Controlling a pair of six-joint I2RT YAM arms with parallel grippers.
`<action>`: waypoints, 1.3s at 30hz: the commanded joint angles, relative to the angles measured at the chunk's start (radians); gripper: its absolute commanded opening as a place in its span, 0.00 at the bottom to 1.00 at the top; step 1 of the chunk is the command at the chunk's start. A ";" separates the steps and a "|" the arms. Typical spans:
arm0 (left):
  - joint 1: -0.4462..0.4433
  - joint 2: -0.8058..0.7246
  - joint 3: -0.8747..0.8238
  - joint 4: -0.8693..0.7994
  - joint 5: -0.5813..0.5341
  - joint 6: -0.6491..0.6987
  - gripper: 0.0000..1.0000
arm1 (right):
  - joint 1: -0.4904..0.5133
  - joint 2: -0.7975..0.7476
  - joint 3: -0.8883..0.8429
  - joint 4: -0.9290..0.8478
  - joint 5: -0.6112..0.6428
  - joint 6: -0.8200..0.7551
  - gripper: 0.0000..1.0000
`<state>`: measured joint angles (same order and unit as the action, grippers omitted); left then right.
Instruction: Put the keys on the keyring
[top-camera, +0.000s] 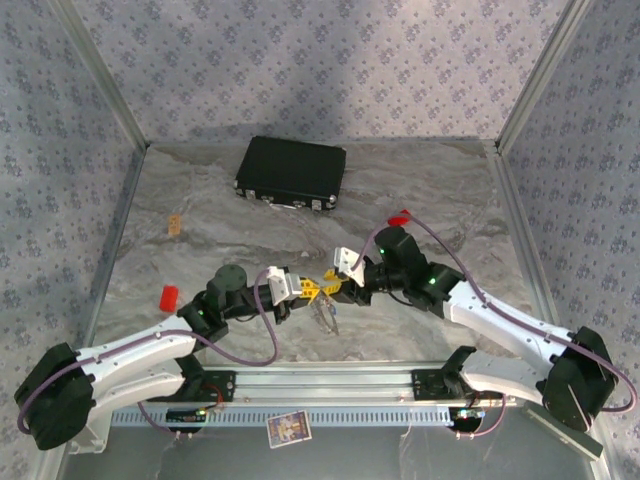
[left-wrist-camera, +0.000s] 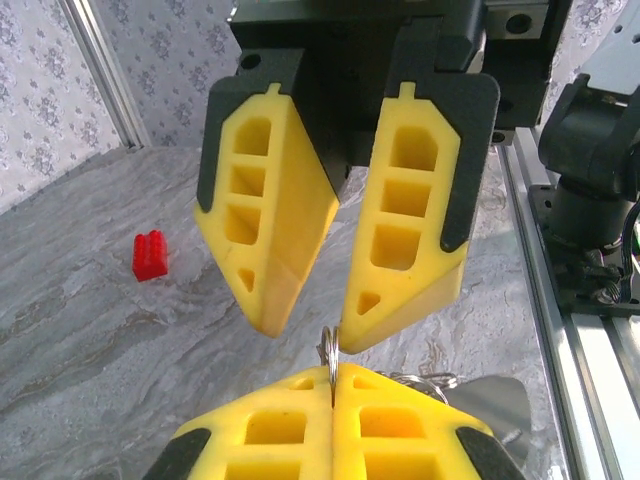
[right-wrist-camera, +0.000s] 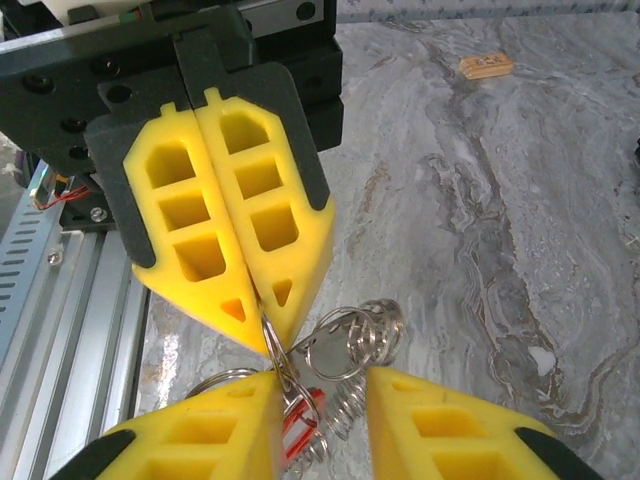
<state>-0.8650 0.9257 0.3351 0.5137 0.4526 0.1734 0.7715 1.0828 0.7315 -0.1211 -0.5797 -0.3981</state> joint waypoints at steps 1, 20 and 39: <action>0.001 -0.001 0.002 0.091 0.036 -0.014 0.00 | -0.006 0.012 -0.003 0.021 -0.044 0.016 0.24; 0.001 0.007 0.073 -0.120 -0.029 0.054 0.11 | -0.005 0.039 0.103 -0.162 -0.078 -0.085 0.00; 0.000 0.025 0.095 -0.072 -0.006 0.035 0.00 | -0.022 -0.020 0.123 -0.222 -0.055 -0.106 0.36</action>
<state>-0.8696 0.9638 0.4599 0.2993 0.4480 0.2531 0.7723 1.1183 0.9127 -0.4530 -0.5774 -0.5777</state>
